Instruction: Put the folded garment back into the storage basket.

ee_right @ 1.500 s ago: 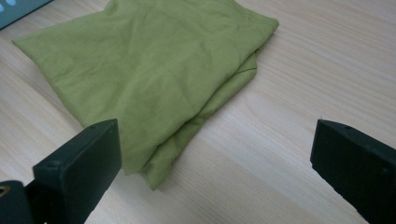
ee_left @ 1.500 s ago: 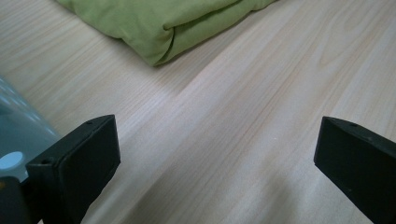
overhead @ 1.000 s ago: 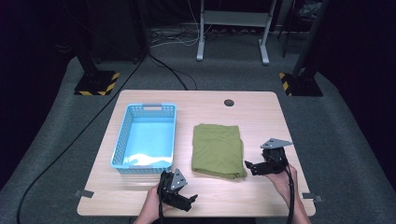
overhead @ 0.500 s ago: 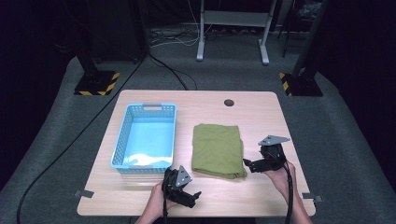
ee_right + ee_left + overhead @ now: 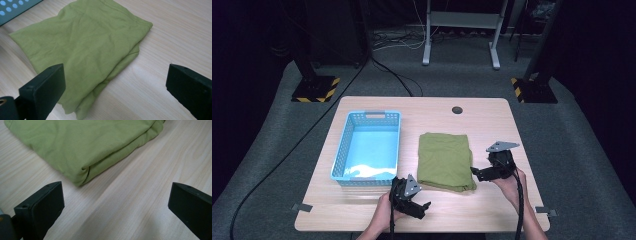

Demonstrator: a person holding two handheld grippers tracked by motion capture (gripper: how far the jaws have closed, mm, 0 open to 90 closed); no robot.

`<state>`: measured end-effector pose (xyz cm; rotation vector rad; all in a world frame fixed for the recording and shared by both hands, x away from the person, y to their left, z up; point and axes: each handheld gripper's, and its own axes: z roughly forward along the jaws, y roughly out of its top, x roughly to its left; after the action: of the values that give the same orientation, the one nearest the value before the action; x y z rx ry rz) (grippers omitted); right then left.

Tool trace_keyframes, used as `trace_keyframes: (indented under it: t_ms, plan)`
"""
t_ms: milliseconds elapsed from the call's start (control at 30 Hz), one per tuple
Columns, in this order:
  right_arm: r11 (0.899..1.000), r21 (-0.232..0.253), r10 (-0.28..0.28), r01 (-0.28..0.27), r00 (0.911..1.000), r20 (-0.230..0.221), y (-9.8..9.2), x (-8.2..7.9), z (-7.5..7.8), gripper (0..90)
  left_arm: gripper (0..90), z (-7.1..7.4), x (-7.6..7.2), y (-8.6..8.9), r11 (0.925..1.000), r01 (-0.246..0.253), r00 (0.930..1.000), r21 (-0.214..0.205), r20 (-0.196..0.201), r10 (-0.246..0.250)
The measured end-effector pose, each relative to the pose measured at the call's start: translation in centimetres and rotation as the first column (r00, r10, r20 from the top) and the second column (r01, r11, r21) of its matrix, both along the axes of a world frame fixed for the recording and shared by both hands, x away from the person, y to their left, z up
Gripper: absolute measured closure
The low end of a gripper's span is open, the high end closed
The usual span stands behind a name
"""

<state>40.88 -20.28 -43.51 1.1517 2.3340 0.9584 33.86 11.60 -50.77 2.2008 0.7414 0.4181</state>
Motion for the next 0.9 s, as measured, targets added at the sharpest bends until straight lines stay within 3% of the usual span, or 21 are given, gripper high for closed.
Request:
trace_keyframes:
  t_ms: [900]
  plan:
    - [1.000, -0.010, 0.016, -0.017, 0.9997, -0.016, 1.0, 2.2, 0.2, 1.8, 0.4, -0.5, 2.0, -1.4, 0.9993, -0.037, 0.9993, -0.003, -0.007, 0.037]
